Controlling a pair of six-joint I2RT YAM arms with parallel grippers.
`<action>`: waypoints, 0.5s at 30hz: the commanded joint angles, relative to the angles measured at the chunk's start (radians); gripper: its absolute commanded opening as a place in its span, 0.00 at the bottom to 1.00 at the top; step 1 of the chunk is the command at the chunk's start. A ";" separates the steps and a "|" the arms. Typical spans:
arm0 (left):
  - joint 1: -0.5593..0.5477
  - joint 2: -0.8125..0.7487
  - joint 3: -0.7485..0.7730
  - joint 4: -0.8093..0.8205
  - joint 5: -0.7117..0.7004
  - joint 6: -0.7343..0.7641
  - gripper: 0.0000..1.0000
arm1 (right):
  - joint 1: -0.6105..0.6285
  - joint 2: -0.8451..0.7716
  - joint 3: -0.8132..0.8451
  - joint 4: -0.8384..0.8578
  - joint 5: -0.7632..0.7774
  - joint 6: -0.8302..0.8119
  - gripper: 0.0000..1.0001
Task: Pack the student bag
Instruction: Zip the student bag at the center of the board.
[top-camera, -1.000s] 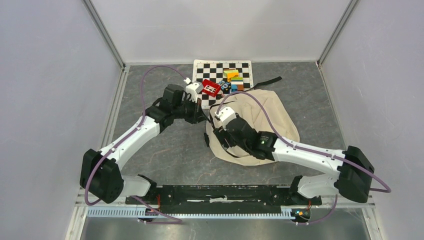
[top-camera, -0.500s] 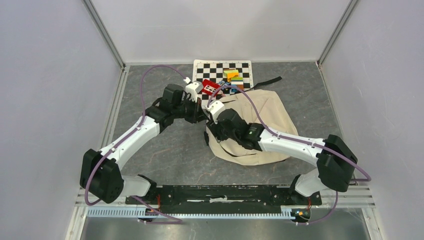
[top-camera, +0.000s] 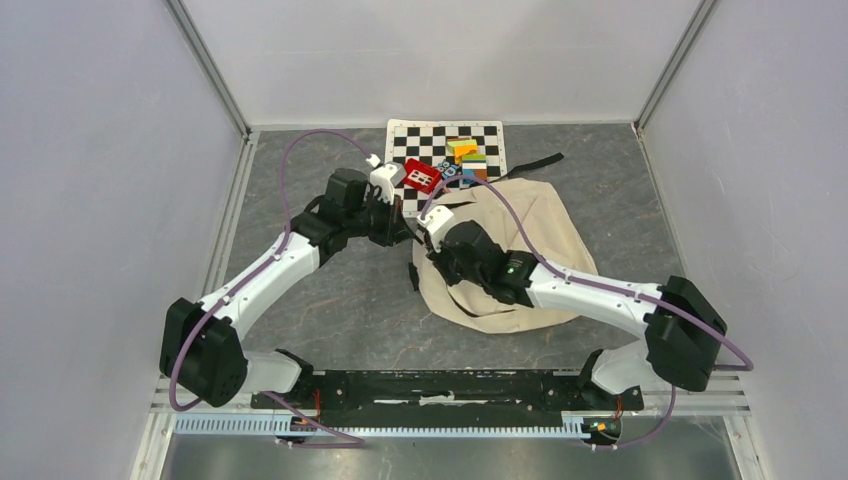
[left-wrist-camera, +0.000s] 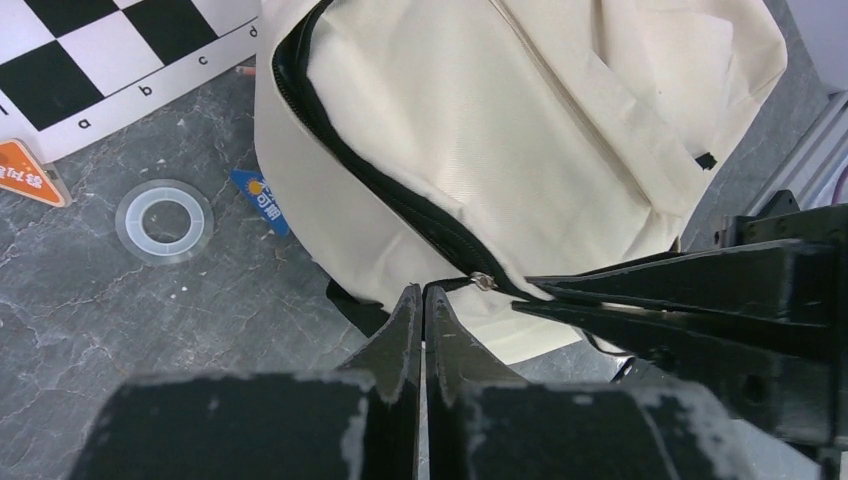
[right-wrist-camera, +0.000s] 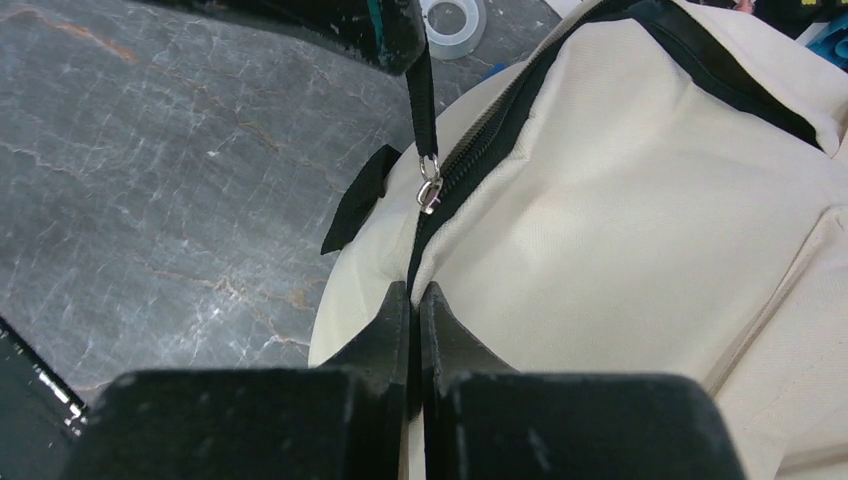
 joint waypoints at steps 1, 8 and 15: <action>0.007 -0.035 0.002 0.039 -0.067 0.006 0.02 | 0.002 -0.101 -0.076 0.001 -0.084 -0.003 0.00; 0.022 -0.041 -0.007 0.046 -0.112 -0.017 0.02 | 0.044 -0.164 -0.126 -0.046 -0.160 -0.017 0.00; 0.035 -0.053 -0.012 0.051 -0.119 -0.022 0.02 | 0.089 -0.209 -0.145 -0.102 -0.148 -0.010 0.00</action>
